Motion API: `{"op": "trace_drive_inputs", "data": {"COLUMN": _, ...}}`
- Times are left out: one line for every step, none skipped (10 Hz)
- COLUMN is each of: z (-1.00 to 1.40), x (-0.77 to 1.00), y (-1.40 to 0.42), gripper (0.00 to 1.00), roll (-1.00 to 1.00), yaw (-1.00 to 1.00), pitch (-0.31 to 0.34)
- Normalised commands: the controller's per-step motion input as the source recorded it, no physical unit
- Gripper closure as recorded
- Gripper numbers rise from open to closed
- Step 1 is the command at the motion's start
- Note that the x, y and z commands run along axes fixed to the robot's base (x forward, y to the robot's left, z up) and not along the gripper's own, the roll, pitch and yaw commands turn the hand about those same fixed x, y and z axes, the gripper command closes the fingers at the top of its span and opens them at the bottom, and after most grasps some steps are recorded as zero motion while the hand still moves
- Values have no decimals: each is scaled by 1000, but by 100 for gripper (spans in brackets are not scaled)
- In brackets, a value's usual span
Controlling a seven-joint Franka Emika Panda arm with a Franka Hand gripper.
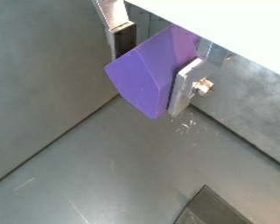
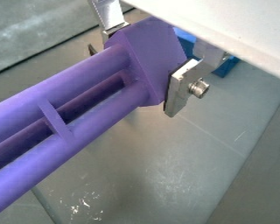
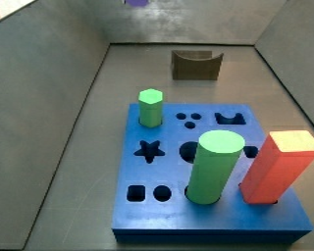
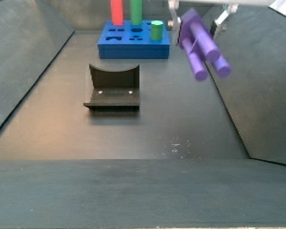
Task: Pick up the 3 prong object. Move up. Rotate the 3 prong object. Place the 3 prong object on the fixture. Regrasp the 3 prong object. Move to above the board. Insert the 3 prong object.
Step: Place the 3 prong object on the fixture.
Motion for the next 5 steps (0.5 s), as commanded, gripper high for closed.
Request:
{"op": "trace_drive_inputs", "data": {"z": 385, "x": 1000, "y": -99, "gripper": 100, "roll": -72, "yaw": 494, "pitch": -174}}
{"op": "trace_drive_inputs", "data": {"z": 338, "x": 1000, "y": -99, "gripper": 100, "roll": -61, "yaw": 463, "pitch": -135}}
{"op": "trace_drive_inputs", "data": {"z": 312, "x": 1000, "y": -92, "gripper": 100, "roll": -39, "yaw": 394, "pitch": -77}}
{"op": "trace_drive_inputs", "data": {"z": 257, "x": 1000, "y": -72, "gripper": 100, "roll": -43, "yaw": 209, "pitch": 20}}
{"op": "trace_drive_inputs", "data": {"z": 240, "x": 1000, "y": -66, "gripper": 100, "roll": -43, "yaw": 157, "pitch": 49}}
